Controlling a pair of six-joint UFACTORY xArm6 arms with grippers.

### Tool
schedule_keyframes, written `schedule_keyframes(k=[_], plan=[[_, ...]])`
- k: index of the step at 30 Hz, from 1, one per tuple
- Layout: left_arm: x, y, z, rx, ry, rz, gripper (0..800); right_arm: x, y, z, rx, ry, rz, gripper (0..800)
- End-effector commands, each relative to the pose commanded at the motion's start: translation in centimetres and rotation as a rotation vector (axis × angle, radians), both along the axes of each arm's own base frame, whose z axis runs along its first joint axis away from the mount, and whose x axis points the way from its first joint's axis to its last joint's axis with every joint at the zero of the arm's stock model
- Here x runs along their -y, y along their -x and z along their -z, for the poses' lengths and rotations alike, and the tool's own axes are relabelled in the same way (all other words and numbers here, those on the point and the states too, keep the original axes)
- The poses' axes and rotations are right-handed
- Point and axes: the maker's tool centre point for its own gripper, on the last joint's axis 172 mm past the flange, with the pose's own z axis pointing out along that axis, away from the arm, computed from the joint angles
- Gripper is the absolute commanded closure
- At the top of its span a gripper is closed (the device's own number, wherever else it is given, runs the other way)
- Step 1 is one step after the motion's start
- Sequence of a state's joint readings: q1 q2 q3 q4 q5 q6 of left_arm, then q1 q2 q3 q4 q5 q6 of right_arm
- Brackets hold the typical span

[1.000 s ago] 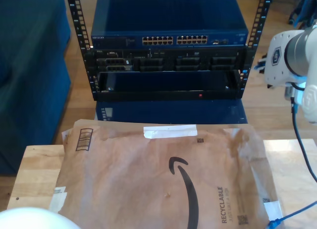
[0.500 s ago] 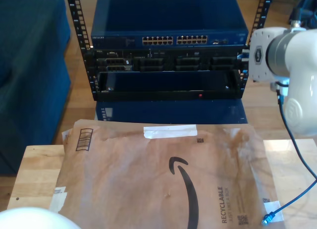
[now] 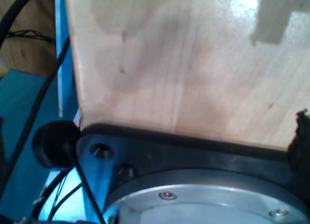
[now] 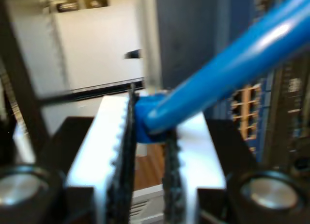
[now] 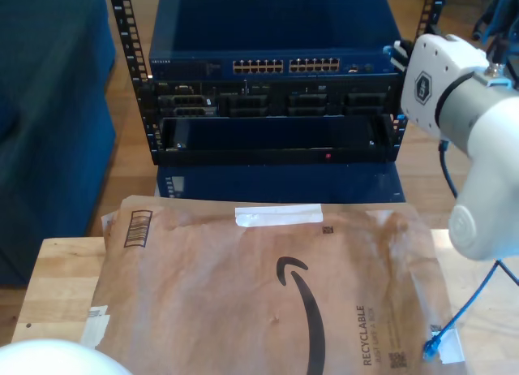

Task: Grab the cable and plug it in

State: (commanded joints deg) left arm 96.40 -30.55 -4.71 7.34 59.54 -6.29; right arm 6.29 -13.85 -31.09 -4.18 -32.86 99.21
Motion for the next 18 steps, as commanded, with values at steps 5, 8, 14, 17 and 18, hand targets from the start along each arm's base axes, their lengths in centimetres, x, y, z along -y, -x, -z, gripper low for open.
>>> schedule_keyframes(k=[5,8,14,17,18], plan=[[0.1,0.0,0.0,0.0,0.002,0.0,0,-0.1,0.5,-1.3,0.103,-0.025,-0.006,800],[0.0,0.0,0.0,0.0,0.0,0.0,0,-0.4,0.9,-1.7,0.241,-0.054,-0.022,800],[0.0,0.0,0.0,0.0,-0.002,0.0,0,-2.6,-0.6,1.6,0.192,-0.052,-0.057,800],[0.0,0.0,0.0,0.0,0.0,0.0,0,-6.2,-0.9,3.3,0.164,-0.058,-0.111,800],[0.0,0.0,0.0,0.0,-0.002,0.0,0,-6.5,-0.8,3.4,0.161,-0.063,-0.112,800]])
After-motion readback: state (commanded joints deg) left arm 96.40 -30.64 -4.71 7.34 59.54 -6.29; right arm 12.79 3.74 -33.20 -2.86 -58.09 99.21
